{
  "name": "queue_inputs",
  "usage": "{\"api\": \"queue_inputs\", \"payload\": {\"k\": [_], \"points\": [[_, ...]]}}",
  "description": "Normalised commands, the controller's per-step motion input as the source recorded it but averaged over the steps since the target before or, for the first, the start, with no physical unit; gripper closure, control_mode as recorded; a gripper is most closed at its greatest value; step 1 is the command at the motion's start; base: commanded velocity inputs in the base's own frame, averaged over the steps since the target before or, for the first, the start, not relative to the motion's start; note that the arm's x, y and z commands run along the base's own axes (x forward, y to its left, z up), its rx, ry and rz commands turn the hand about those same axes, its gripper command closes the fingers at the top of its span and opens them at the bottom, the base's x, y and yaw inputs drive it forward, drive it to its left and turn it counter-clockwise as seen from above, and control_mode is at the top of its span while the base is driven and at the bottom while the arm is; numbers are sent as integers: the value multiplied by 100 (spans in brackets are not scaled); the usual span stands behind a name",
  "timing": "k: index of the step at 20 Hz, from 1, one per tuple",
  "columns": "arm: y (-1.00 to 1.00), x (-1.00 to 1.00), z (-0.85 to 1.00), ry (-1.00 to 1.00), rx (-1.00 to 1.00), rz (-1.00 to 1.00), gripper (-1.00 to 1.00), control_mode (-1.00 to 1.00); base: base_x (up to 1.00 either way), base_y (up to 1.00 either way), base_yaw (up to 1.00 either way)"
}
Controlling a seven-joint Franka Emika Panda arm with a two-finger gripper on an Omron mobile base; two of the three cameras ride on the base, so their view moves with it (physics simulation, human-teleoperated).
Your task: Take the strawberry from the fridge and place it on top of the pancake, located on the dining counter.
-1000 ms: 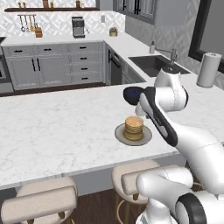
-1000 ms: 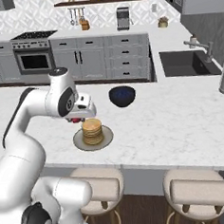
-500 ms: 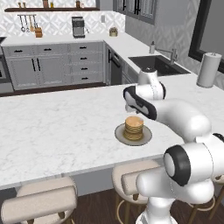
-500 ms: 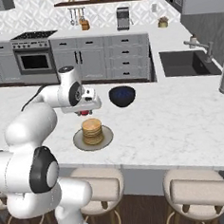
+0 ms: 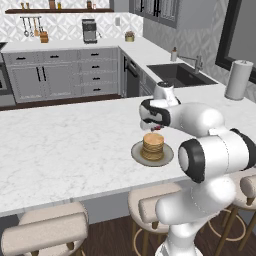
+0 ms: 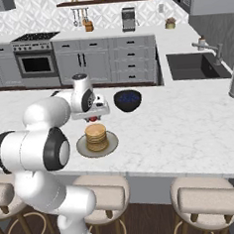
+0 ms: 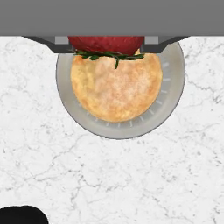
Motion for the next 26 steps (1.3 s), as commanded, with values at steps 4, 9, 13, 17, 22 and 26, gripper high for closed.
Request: {"api": "queue_inputs", "payload": {"k": [4,9,13,17,22,26], "points": [[0,0,-7,18,0,5,100,-100,0,0,0],[1,0,-22,12,0,4,100,-100,0,0,0],[0,0,-22,8,0,1,100,-100,0,0,0],[0,-13,-11,1,0,0,100,-100,0,0,0],[0,-11,-5,-1,0,0,100,-100,0,0,0],[0,0,-16,0,0,0,100,-100,0,0,0]]}}
